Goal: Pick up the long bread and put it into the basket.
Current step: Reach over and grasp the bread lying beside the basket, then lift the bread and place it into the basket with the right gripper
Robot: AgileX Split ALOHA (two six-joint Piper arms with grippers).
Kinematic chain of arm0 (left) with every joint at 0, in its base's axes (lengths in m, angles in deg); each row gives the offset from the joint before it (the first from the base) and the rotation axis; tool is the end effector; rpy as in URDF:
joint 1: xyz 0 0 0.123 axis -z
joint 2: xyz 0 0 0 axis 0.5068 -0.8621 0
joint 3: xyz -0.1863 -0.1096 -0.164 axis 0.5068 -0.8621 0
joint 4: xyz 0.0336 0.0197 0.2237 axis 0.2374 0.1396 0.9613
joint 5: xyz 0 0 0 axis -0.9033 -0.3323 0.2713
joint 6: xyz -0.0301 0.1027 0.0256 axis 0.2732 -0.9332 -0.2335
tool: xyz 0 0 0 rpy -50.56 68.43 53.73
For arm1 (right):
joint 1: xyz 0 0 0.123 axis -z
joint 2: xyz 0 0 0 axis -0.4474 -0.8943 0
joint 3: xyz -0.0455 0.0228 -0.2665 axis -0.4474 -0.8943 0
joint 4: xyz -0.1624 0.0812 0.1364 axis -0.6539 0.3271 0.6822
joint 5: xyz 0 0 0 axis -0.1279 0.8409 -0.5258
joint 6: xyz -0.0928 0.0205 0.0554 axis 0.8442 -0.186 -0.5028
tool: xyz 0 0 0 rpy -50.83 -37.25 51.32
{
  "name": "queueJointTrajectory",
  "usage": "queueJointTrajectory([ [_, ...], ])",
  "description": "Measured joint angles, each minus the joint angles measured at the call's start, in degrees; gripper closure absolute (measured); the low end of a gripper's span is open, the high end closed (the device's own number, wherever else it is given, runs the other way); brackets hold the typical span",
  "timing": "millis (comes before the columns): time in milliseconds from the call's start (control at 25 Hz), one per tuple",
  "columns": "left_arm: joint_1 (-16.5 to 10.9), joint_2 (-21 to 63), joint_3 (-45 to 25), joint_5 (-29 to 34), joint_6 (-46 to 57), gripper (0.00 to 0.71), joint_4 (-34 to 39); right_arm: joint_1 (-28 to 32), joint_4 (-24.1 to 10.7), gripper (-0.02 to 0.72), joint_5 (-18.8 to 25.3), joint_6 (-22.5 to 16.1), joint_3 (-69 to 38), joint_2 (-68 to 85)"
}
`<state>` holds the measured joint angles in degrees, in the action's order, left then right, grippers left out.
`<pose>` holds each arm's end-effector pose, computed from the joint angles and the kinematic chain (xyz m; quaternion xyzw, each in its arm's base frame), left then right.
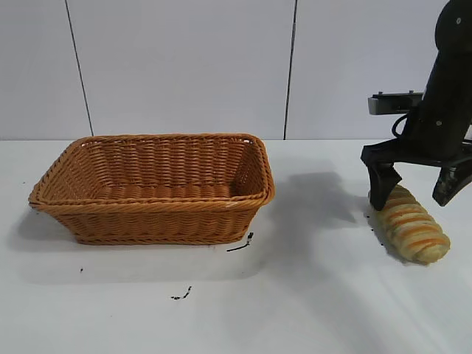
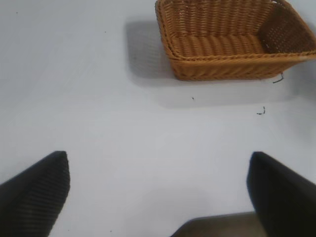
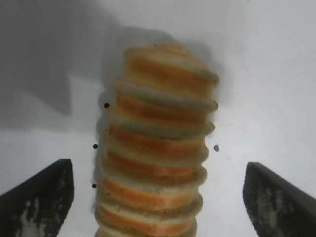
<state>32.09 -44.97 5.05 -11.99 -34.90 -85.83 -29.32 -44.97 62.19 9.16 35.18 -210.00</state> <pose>0.0020 -0.0097 0.2565 0.0272 0.8514 -0.0493 0.5214 0.3834 0.0197 0.0997 -0.0274 0.9977 0.0076 0.0615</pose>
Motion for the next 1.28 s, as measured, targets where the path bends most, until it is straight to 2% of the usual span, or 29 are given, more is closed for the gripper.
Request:
queueJointTrajectory([
  [360,0.0,0.0,0.0,0.0,0.0,0.012,0.0,0.0,0.0,0.056,-0.1,0.0,0.1,-1.4],
  [440,0.0,0.0,0.0,0.0,0.0,0.012,0.0,0.0,0.0,0.145,0.0,0.0,0.1,-1.4],
  [600,0.0,0.0,0.0,0.0,0.0,0.012,0.0,0.0,0.1,0.435,0.1,0.0,0.1,-1.4],
  [640,0.0,0.0,0.0,0.0,0.0,0.012,0.0,0.0,0.1,0.484,0.1,0.0,0.1,-1.4],
  [680,0.0,0.0,0.0,0.0,0.0,0.012,0.0,0.0,0.1,0.503,0.3,0.0,0.1,-1.4],
  [800,0.0,0.0,0.0,0.0,0.0,0.012,0.0,0.0,0.0,0.505,1.3,0.0,0.2,-1.0],
  [1000,0.0,0.0,0.0,0.0,0.0,0.012,0.0,0.0,-1.0,0.526,6.1,0.0,4.2,3.1],
  [1160,0.0,0.0,0.0,0.0,0.0,0.012,0.0,0.0,-1.0,0.526,13.4,0.2,11.2,7.0],
  [1280,0.0,0.0,0.0,0.0,0.0,0.012,0.0,0.0,-0.3,0.535,19.2,1.7,17.5,7.5],
])
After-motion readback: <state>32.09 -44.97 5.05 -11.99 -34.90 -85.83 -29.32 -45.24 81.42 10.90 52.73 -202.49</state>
